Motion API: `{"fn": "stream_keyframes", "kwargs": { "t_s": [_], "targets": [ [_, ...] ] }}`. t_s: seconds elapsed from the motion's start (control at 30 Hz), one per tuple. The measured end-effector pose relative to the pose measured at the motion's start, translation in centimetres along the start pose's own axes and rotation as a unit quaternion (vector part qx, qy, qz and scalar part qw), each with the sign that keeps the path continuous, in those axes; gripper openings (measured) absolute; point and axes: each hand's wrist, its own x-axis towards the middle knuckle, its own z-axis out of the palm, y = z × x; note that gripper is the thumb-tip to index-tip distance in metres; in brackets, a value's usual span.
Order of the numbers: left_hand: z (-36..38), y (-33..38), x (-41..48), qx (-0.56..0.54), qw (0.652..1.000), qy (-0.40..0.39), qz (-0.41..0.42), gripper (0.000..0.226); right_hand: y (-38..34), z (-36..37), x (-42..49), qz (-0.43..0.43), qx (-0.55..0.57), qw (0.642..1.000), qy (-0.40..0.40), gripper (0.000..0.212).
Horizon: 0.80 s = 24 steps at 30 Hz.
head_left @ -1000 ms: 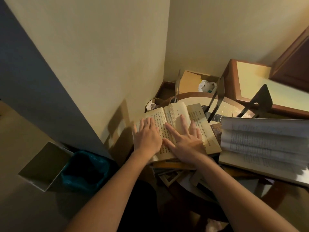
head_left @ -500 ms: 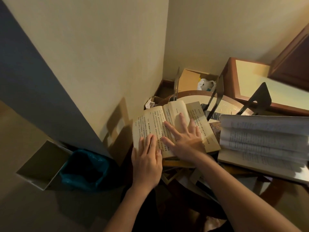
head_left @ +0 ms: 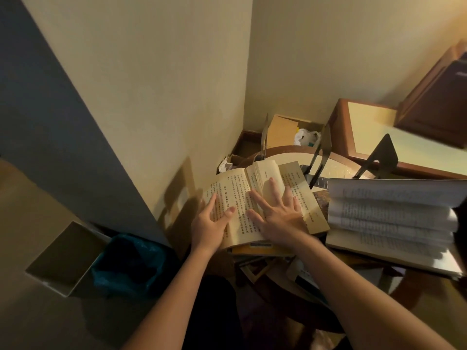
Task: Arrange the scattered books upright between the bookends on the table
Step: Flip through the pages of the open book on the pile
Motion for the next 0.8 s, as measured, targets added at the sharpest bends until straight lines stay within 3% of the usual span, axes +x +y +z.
{"fn": "stream_keyframes", "kwargs": {
  "t_s": [0.17,0.3,0.37,0.5,0.67,0.8],
  "targets": [
    [-2.0,0.7,0.0,-0.002,0.998,0.041,0.046,0.078,0.0,-0.2,-1.0,0.027,0.137,0.989,0.036,0.075],
    [-3.1,0.9,0.9,-0.17,0.985,-0.03,-0.015,0.077,-0.3,-1.4,-2.4,0.059,0.267,0.961,0.032,0.081],
    [-3.3,0.7,1.3,-0.199,0.977,-0.063,-0.037,0.078,-0.2,-1.9,-2.9,0.054,0.304,0.95,0.042,0.081],
    [-3.6,1.4,1.6,-0.184,0.979,-0.084,-0.032,0.079,-0.2,-3.2,-3.4,0.036,0.312,0.948,0.055,0.078],
    [-4.4,2.6,1.4,-0.163,0.983,-0.078,-0.026,0.056,-2.5,-6.0,-4.5,0.014,0.298,0.947,0.119,0.064],
    [-4.5,3.3,1.2,-0.176,0.982,-0.069,-0.005,0.042,-5.0,-7.9,-5.3,-0.027,0.328,0.94,0.088,0.047]
  ]
}}
